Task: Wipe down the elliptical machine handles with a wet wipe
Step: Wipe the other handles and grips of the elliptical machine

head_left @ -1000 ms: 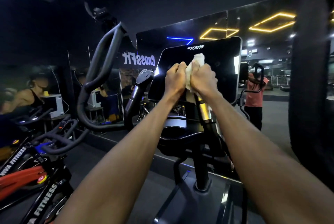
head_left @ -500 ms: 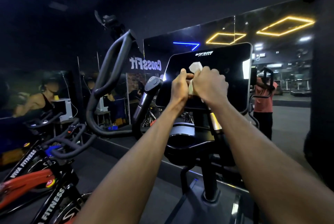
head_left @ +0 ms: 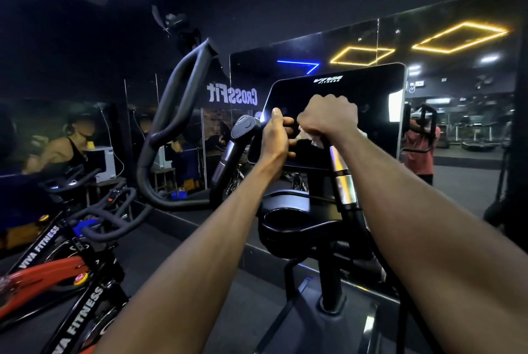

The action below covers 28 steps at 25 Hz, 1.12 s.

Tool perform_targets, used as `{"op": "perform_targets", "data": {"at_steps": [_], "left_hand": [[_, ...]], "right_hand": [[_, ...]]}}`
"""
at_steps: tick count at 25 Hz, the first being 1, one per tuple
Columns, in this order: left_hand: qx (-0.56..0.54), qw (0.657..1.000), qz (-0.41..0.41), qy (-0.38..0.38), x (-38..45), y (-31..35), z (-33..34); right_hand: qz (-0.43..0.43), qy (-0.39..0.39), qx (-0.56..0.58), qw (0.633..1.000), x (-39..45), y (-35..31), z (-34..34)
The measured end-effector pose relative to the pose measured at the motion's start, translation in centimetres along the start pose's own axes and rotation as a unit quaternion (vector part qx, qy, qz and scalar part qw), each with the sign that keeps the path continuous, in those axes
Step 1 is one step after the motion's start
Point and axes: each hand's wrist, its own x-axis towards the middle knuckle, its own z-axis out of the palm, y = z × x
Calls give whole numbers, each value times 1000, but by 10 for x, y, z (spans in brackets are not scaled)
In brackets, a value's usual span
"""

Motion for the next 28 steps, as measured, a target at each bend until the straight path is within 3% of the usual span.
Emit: {"op": "perform_targets", "data": {"at_steps": [3,5,6,9,11,12,13,14,16,18,20,22,25,27,28], "left_hand": [[21,1000,-1,6,-1,-1,-15],[41,999,-4,6,-4,0,-25],[50,999,-7,5,-5,2,-30],[62,998,-8,2,-8,6,-33],[64,998,2,3,-11,9,-25],[67,998,4,0,-13,10,-19],[70,997,5,-6,-14,10,-13],[73,997,4,-14,-16,10,-7],[73,997,1,-29,-19,13,3],[65,997,7,-31,-17,17,9],[60,998,16,-28,-14,18,13],[44,999,13,-16,-9,14,14],[-15,1000,-2,14,-7,8,11],[-48,998,36,31,-8,9,13],[-56,996,60,28,-9,10,15]], "right_hand": [[86,-43,103,990,15,4,-4],[144,-54,261,953,13,12,-2],[163,-60,373,911,11,15,-1],[208,-78,652,725,-13,29,10],[226,-136,711,652,-31,37,15],[228,-171,716,637,-38,37,16],[227,-172,714,639,-38,37,17],[217,-145,697,667,-34,34,17],[191,-47,576,793,-20,30,20],[169,19,367,914,-18,23,17],[101,55,200,973,-20,16,18],[24,84,91,992,-29,10,16],[-68,127,-10,990,-44,15,25],[-110,115,-5,987,-52,23,30],[-121,114,58,984,-53,25,30]]}}
